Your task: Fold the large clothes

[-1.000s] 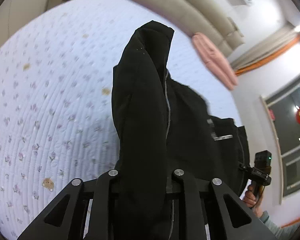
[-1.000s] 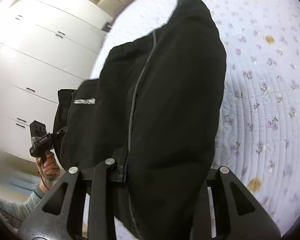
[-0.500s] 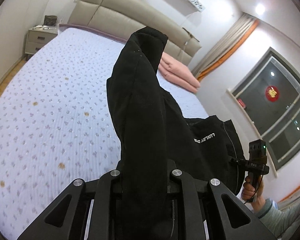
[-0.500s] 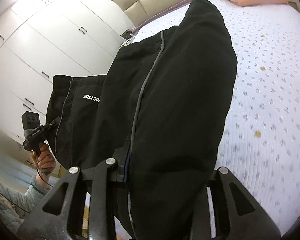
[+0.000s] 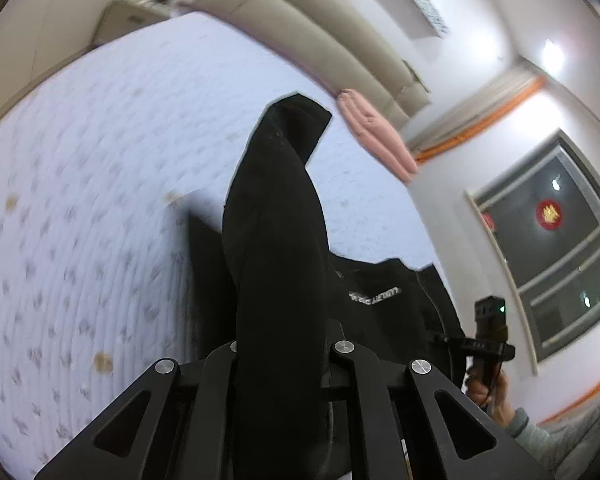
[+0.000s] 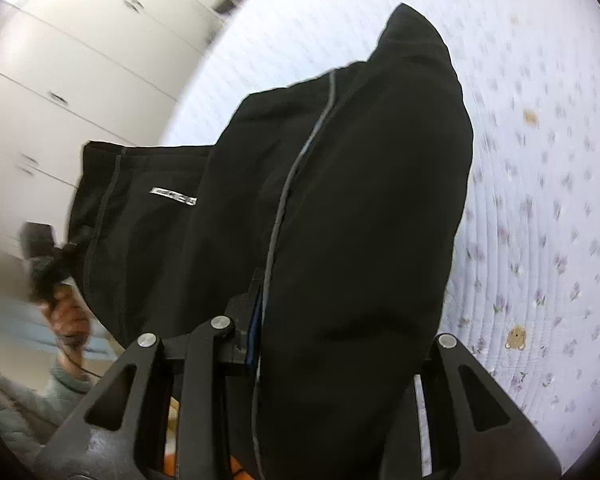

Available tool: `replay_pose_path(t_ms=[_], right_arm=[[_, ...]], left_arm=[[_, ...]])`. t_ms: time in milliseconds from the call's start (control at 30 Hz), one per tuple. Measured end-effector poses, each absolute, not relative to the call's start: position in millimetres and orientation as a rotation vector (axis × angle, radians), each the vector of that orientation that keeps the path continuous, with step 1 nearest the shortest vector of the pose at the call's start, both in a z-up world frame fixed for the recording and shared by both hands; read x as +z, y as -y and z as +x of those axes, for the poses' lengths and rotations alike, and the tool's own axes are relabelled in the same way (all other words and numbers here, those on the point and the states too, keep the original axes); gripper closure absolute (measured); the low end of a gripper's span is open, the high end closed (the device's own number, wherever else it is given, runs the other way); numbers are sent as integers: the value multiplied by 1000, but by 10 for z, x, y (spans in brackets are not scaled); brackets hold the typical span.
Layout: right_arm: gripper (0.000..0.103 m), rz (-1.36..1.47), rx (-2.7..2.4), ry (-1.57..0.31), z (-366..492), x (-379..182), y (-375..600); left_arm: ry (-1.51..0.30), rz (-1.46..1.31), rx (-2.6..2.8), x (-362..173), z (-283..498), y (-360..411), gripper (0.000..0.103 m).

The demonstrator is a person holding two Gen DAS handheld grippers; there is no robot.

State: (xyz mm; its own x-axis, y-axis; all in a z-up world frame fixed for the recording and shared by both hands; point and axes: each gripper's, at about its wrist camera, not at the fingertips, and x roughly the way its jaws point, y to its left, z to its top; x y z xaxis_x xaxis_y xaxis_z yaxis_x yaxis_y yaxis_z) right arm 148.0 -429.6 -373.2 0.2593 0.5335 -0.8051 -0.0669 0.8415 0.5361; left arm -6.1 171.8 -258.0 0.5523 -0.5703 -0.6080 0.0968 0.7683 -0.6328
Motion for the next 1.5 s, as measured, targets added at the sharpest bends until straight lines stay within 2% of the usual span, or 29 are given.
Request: replay_pose_path(t_ms=[67,133,267,300,400,533,700,833,933,1033,1133,1300,1500], right_arm=[[72,478,392,-1260,1521,-4022,4407],[61,572,400,-1256,1550,-4213,4526],[52,623,399,-1224,1671,-4364,4582],[48,630,388,-1224,1678,-4386,4614],[25,682,312,-1237,1529,-4461,4841],[23,673,230,-1214,1194,-4230,5061],[21,480,144,-1135,860,-3654,4909],[21,227,215,-1074,732,-3298,4229],[21,170,277,-1092,777,-3435,3630],[22,15,188,-1141,788,-3820,3340],[19,-49,134,-1152,870,-4137,3194],[17,-2,123,-1154,972,-4194,3233],[17,91,113,-1146,697,-3923,3408]], left_arm=[[-942,-590,-327,-3028,-90,-1844,92],[-965,-712,-333,-3391,-102,-2021,91],[-912,-798,-377,-3597,-167,-2130,89],[-910,-783,-369,-3588,-167,-2127,87],[-935,-778,-345,-3555,-148,-2154,85],[-921,-685,-231,-3243,-391,-2291,70],[-882,-433,-28,-2657,-736,-2277,69],[-884,-326,-21,-2403,-869,-1886,69],[-935,-264,-52,-2548,-931,-1517,69],[-1017,-200,-21,-2973,-901,-1262,68],[-1008,-167,0,-3141,-928,-1188,66],[-1024,-198,14,-3142,-847,-1219,65],[-1015,-174,13,-2746,-1109,-1165,63]])
